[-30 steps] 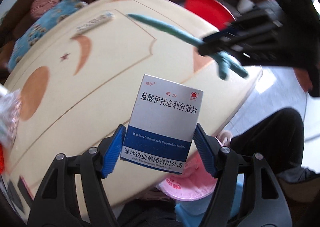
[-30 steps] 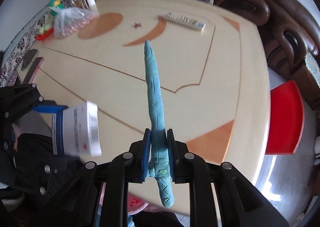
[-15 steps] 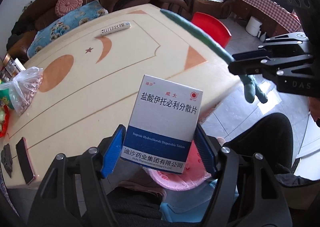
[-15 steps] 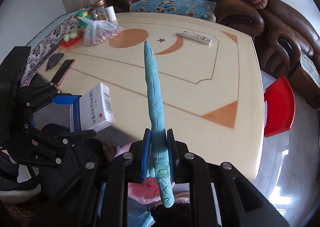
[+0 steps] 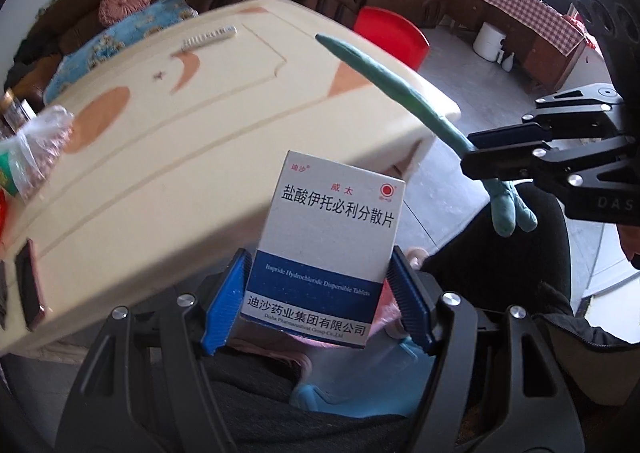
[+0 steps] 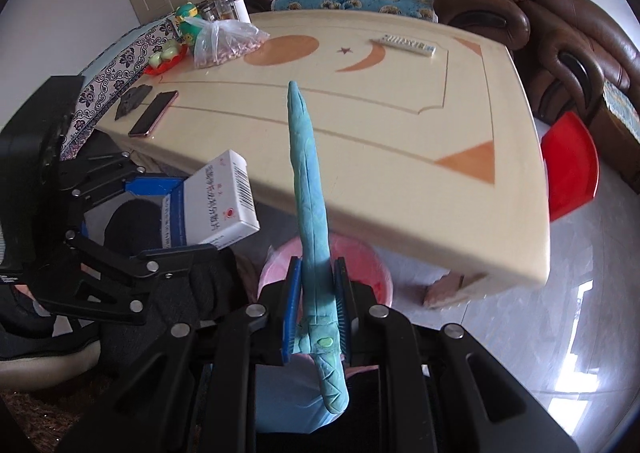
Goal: Collect trash
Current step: 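Carry the medicine box and clay sword down over the pink trash bin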
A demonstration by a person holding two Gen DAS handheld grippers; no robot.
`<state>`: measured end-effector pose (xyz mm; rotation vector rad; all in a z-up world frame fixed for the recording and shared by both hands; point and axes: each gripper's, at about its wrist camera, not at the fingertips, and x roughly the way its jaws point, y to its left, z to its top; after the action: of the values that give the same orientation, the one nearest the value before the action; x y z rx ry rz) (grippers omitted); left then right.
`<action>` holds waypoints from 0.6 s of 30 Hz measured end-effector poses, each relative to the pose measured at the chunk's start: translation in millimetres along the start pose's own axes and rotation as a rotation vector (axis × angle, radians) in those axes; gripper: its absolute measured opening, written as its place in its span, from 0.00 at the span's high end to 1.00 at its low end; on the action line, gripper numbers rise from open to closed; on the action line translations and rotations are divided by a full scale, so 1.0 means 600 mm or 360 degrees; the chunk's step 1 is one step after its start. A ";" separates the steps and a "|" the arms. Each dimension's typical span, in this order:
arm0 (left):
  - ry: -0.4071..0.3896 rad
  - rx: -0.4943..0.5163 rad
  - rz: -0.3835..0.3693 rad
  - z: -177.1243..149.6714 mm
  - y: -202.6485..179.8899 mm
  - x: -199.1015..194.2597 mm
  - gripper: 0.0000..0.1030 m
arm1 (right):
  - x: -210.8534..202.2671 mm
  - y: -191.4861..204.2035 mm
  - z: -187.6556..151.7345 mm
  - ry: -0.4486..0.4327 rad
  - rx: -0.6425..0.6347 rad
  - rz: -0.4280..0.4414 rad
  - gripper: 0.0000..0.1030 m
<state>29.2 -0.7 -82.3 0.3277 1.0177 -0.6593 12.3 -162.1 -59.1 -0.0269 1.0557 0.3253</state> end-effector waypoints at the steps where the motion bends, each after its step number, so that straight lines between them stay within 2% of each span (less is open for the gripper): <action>1: 0.0008 0.0002 -0.0004 -0.004 0.000 0.006 0.34 | 0.003 0.002 -0.008 0.0007 0.0005 -0.0002 0.83; 8: 0.0139 0.0001 -0.0057 -0.050 -0.005 0.065 0.34 | 0.051 -0.001 -0.057 0.0083 0.0089 0.0040 0.83; 16: 0.0311 -0.0043 -0.0136 -0.071 0.008 0.154 0.34 | 0.157 -0.026 -0.094 0.0254 0.0178 0.0086 0.83; 18: 0.0338 -0.0048 -0.0154 -0.074 0.010 0.175 0.37 | 0.191 -0.031 -0.102 0.0304 0.0192 0.0101 0.83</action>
<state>40.4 -9.4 -195.2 0.3283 1.2511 -0.7057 16.7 -162.1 -190.4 0.0855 1.2658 0.3205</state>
